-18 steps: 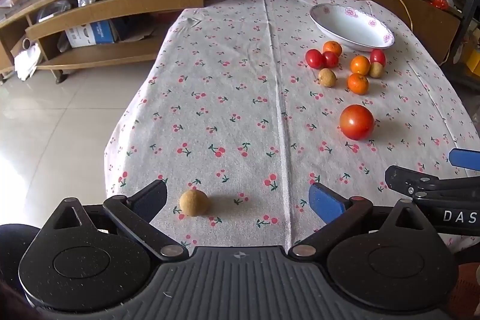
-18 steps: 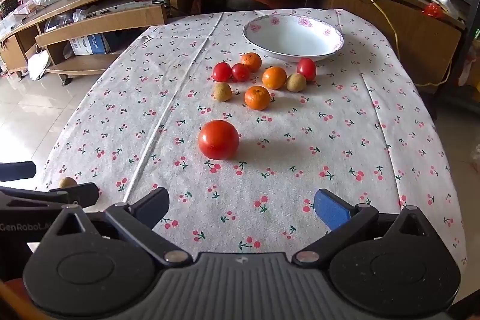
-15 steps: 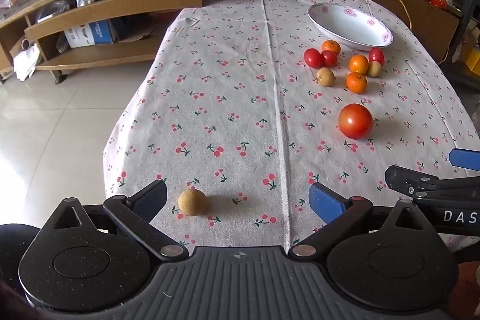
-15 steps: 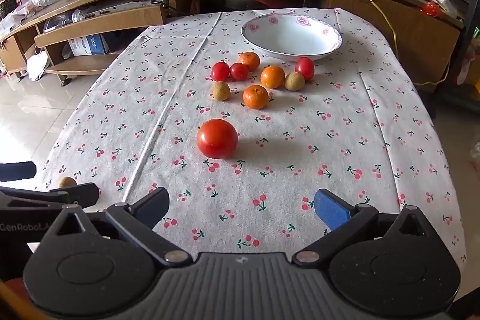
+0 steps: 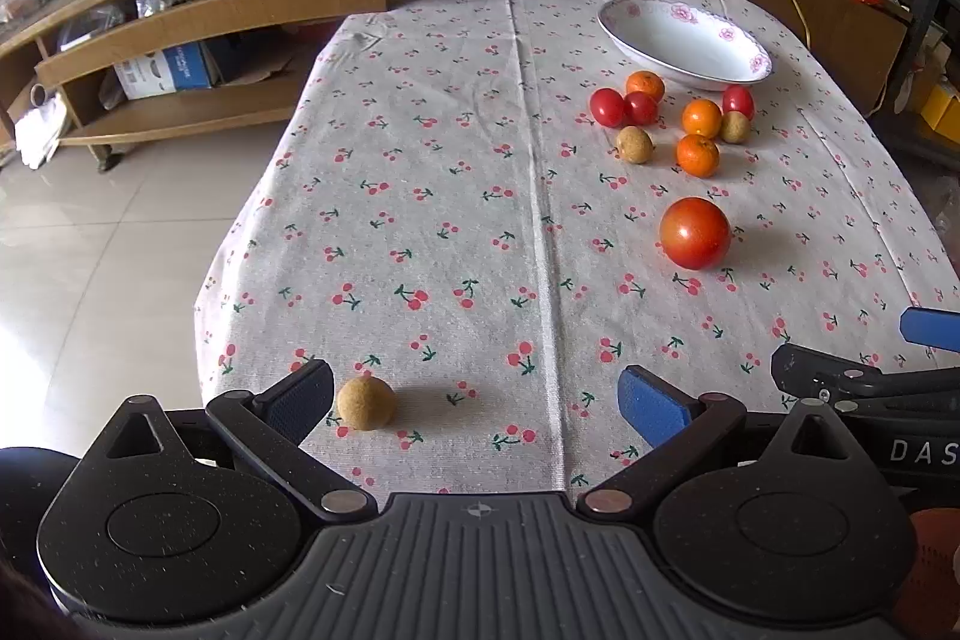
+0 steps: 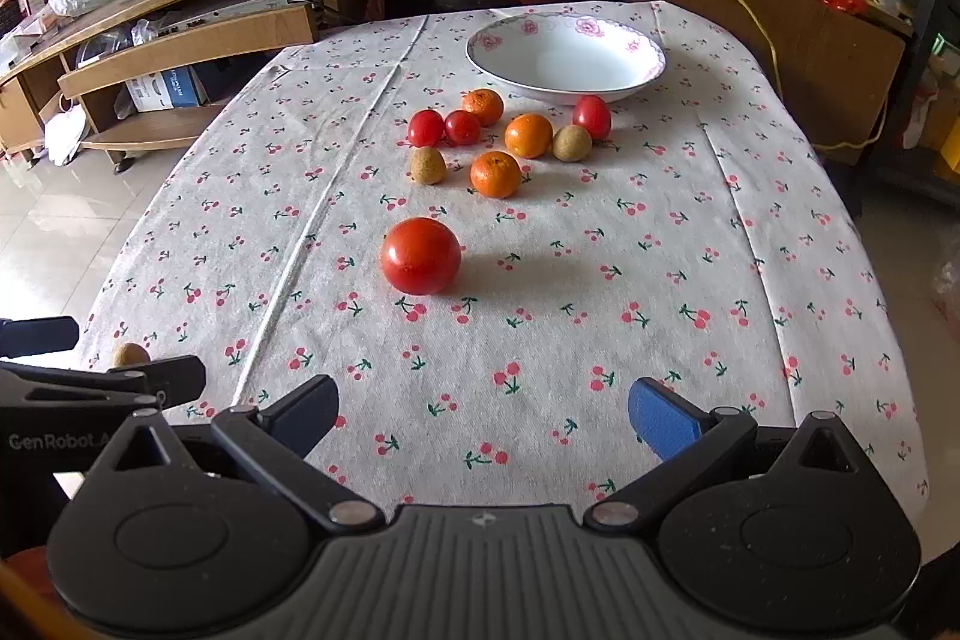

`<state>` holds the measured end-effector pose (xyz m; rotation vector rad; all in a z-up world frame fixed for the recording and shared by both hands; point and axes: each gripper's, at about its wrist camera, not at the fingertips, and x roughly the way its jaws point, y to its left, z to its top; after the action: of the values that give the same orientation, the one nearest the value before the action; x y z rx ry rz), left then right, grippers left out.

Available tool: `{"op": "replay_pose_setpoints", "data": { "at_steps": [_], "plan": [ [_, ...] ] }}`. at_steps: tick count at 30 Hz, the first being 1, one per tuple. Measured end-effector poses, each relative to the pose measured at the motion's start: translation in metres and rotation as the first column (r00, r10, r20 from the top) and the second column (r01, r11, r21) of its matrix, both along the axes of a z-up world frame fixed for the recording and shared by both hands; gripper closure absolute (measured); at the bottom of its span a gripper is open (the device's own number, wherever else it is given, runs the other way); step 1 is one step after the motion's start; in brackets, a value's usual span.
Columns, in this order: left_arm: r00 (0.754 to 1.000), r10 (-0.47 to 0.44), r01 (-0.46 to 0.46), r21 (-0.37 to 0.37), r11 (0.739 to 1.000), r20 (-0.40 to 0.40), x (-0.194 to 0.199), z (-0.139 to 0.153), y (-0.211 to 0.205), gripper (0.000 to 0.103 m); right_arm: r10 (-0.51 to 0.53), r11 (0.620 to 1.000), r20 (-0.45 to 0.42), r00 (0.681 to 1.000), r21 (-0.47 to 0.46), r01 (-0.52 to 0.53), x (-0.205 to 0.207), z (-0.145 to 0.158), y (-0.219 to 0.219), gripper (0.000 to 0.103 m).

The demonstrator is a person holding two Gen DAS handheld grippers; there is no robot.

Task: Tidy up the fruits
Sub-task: 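Move the left tool toward the small brown kiwi on the cloth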

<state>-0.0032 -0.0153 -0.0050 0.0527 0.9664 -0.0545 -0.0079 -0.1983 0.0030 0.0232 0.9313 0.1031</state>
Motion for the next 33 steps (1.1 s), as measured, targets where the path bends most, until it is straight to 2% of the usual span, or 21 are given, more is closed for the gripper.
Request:
{"op": "replay_pose_setpoints", "data": {
  "at_steps": [33],
  "plan": [
    [0.999, -0.038, 0.038, 0.002, 0.999, -0.027, 0.0023, -0.0022, -0.0086, 0.002, -0.032, 0.999, 0.000, 0.999, 0.002, 0.032, -0.0080, 0.0027, -0.0050, 0.001]
  ]
}}
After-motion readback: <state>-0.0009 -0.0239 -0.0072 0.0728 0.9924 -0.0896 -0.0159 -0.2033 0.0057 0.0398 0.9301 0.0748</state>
